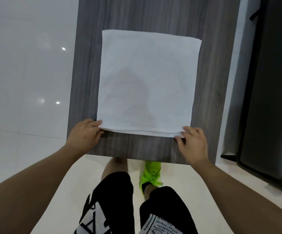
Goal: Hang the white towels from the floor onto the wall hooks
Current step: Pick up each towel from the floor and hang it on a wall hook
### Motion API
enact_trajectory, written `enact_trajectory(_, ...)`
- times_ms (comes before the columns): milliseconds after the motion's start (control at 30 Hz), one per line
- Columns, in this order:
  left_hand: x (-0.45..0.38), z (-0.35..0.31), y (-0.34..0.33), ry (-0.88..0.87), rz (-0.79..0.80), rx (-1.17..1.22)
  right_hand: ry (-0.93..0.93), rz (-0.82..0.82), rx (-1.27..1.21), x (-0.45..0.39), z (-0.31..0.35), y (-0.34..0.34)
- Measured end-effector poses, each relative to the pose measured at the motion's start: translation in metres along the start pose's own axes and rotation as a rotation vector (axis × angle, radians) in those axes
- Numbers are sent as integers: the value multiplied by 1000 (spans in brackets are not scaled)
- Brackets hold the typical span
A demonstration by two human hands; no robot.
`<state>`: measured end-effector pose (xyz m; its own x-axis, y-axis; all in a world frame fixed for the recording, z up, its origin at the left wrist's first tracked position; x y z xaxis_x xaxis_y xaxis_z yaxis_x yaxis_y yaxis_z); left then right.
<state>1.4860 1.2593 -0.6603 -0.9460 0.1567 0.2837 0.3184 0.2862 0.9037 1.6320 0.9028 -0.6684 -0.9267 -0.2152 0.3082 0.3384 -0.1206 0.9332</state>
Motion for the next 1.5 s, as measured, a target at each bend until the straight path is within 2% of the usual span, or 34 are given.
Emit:
enact_trajectory(133,-11,0,5,30,79,50,27,83,36,1,-1,-5)
enact_trajectory(367,-19,-2,3,-51,53,20,111,-30,-61,4,0,-13)
enact_trajectory(667,-7,1,-2,-85,8,-77,122,30,-105,14,0,-12)
enact_trajectory(767,-7,-3,-7,-67,93,-61,-17,124,-41,15,4,-12)
enact_trajectory(833,-6,-7,-9,-94,165,-35,-41,202,29,15,6,-10)
enact_trajectory(1000,-29,-4,7,-10,499,-32,-117,483,305,3,23,4)
enact_trajectory(1067,-52,-2,21,7,564,-44,-106,563,439,-13,37,14)
enact_trajectory(1133,-81,2,36,29,521,-57,-76,546,479,-35,55,26)
enact_trajectory(1300,-165,16,73,9,232,-2,-88,233,198,-117,111,49)
enact_trajectory(1400,-211,25,86,0,135,28,-44,156,40,-166,142,51)
enact_trajectory(1500,-244,38,94,52,39,57,-28,147,49,-207,160,45)
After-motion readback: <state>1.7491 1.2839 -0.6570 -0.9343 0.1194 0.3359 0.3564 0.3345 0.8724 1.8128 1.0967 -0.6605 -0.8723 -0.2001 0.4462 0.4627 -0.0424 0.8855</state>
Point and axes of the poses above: each hand's wrist, its own x-axis away from the middle knuckle, its own y-axis out of the back of the hand, z = x × y, the point moved 2 cm from there along -x, towards the middle knuckle, and after that the axes turned 14 degrees about -y, right-handed, at the moved point
